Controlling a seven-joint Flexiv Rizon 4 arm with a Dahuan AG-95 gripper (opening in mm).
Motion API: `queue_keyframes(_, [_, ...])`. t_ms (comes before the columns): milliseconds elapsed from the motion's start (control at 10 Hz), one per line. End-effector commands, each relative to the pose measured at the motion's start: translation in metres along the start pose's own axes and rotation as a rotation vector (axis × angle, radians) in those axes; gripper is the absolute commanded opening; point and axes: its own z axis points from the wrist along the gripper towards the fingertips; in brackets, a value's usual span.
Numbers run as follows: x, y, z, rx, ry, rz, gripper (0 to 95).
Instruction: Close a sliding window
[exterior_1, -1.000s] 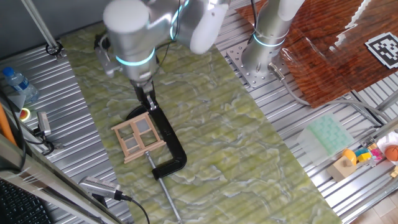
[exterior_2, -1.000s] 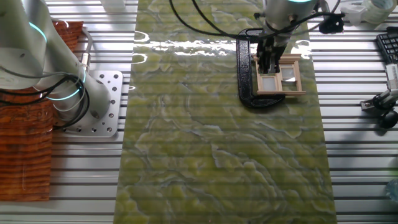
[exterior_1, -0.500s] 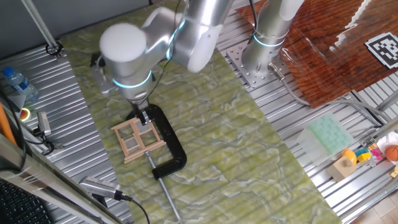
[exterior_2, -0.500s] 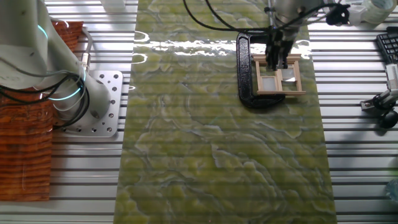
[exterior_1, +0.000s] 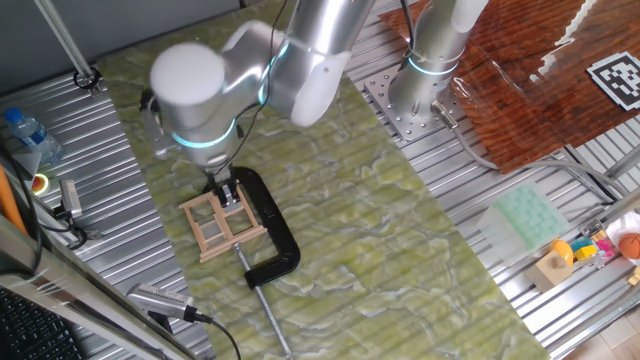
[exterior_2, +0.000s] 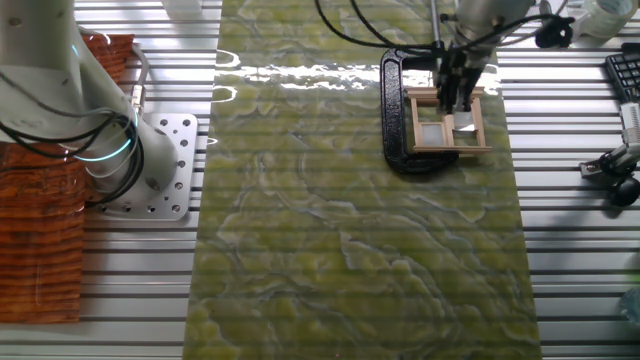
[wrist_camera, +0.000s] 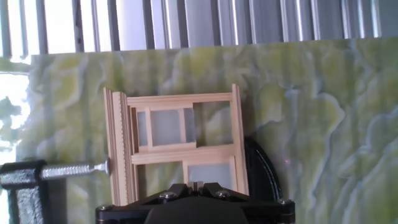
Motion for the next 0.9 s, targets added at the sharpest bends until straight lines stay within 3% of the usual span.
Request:
queue_keyframes(100, [0.002, -0.001, 0.004, 0.005, -0.012, 0.008, 0.0])
queue_keyframes(400, [-0.005, -0.004, 0.015, 0.018, 0.001, 0.015, 0.0])
queue_keyframes(600, [-0.006, -0.003, 0.016, 0.033, 0.012, 0.013, 0.0])
queue_keyframes(900, [-0.007, -0.002, 0.02, 0.077, 0.035, 0.009, 0.0])
